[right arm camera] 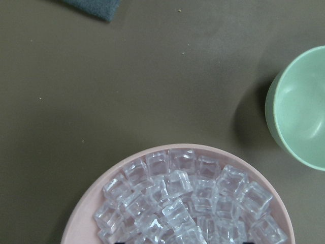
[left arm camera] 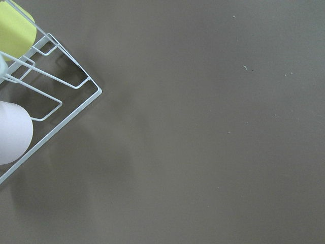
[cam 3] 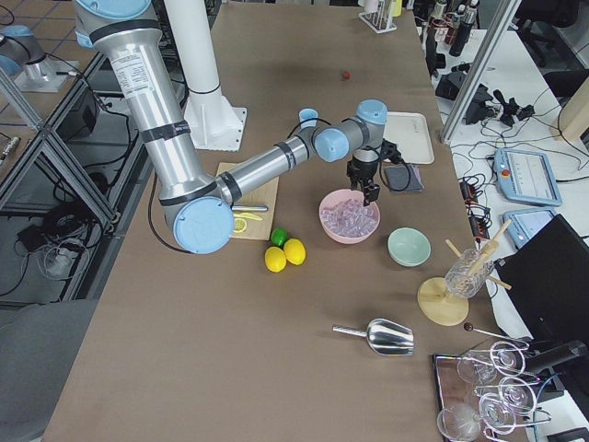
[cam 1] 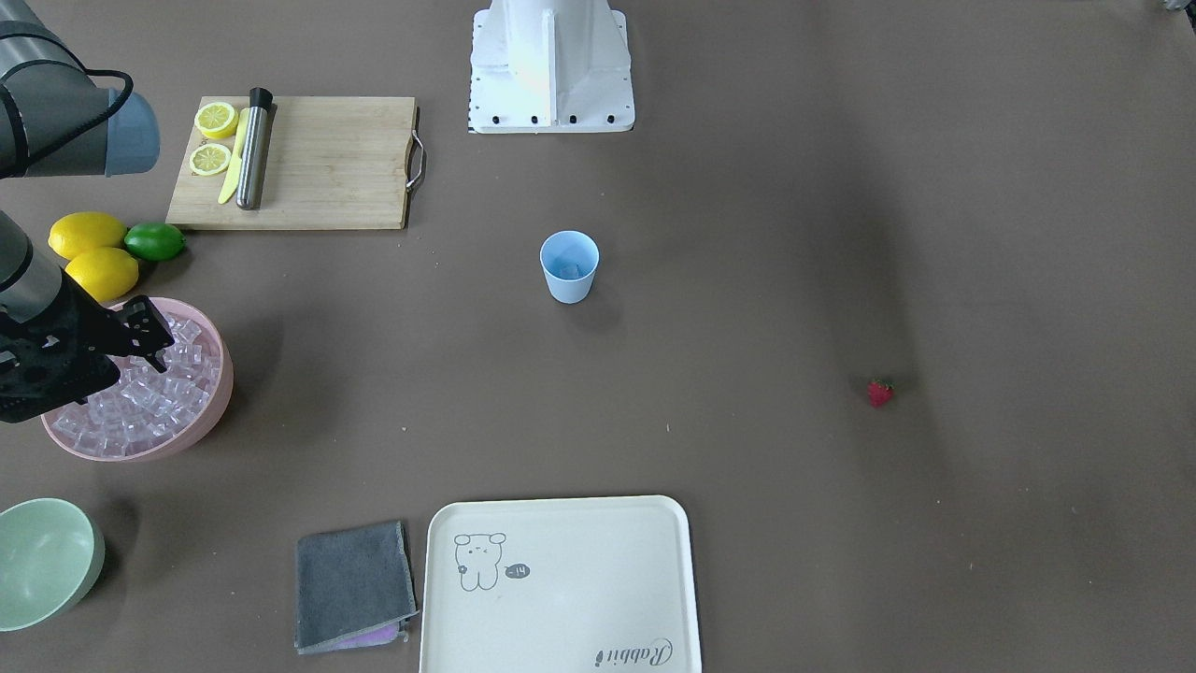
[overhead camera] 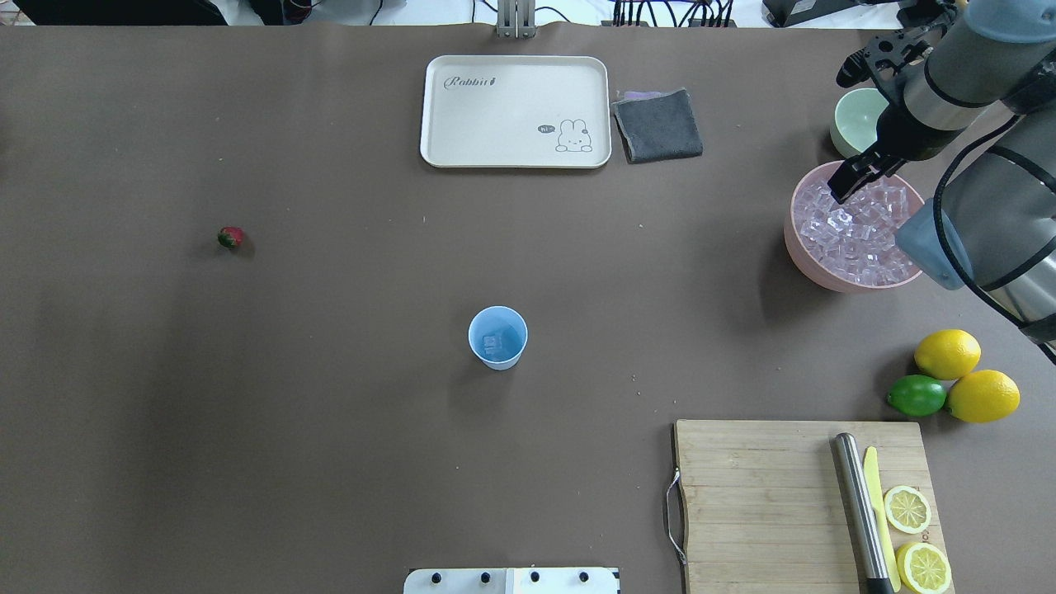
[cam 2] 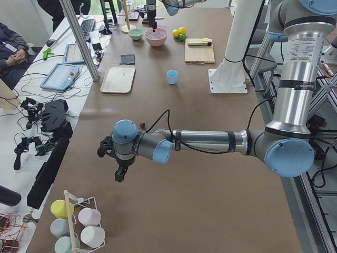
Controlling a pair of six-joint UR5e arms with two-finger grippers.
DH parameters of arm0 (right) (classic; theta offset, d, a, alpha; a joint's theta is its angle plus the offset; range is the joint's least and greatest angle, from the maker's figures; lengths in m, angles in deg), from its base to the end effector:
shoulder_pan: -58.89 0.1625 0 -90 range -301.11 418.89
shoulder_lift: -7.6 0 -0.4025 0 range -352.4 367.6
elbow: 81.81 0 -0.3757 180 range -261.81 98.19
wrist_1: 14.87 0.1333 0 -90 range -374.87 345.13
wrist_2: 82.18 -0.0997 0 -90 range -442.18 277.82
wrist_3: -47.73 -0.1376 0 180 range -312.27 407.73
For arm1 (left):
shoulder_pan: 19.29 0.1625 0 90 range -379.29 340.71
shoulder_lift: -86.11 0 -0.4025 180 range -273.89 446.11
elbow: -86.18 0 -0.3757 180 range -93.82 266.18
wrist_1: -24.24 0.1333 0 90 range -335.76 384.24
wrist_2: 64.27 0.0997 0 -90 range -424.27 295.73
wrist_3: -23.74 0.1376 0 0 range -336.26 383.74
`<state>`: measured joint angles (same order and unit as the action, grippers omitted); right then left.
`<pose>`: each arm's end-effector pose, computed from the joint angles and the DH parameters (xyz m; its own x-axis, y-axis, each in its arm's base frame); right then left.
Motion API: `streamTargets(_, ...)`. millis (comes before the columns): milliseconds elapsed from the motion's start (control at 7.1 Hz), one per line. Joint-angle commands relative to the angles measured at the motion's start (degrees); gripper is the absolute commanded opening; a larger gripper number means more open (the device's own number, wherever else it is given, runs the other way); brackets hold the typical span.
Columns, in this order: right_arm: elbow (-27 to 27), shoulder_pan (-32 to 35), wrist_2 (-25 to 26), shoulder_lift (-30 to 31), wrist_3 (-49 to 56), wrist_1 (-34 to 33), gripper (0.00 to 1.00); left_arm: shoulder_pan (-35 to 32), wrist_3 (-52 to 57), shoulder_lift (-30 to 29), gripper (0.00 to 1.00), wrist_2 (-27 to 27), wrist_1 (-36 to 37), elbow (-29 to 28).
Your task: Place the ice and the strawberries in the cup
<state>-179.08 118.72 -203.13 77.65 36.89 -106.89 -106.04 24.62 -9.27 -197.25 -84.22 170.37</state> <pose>-0.2534 -0.5604 0.4333 0.7056 -0.4621 0.5371 0.3279 0.8850 0.3307 -0.0088 -0.5408 0.6309 0.7175 0.2667 -0.6434 -0.0649 0.9454 0.3194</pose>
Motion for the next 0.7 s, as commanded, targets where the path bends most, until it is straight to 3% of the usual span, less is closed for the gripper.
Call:
streamTargets(0,1.8,-0.3,0.1,0.1,0.0,0.2,0.81,0.0,-0.1,0.0,0.98,0.0,0.0,0.0)
streamTargets(282,3.0,-1.2,0.5,-0.5,-0.1,0.3,0.79,0.0,-0.1,0.0,0.98,0.0,0.0,0.0)
streamTargets(564,8.7,-2.6,0.6,-0.4,-5.8,13.5,0.8,0.0,-0.1,-0.2,0.98,0.0,0.0,-0.1)
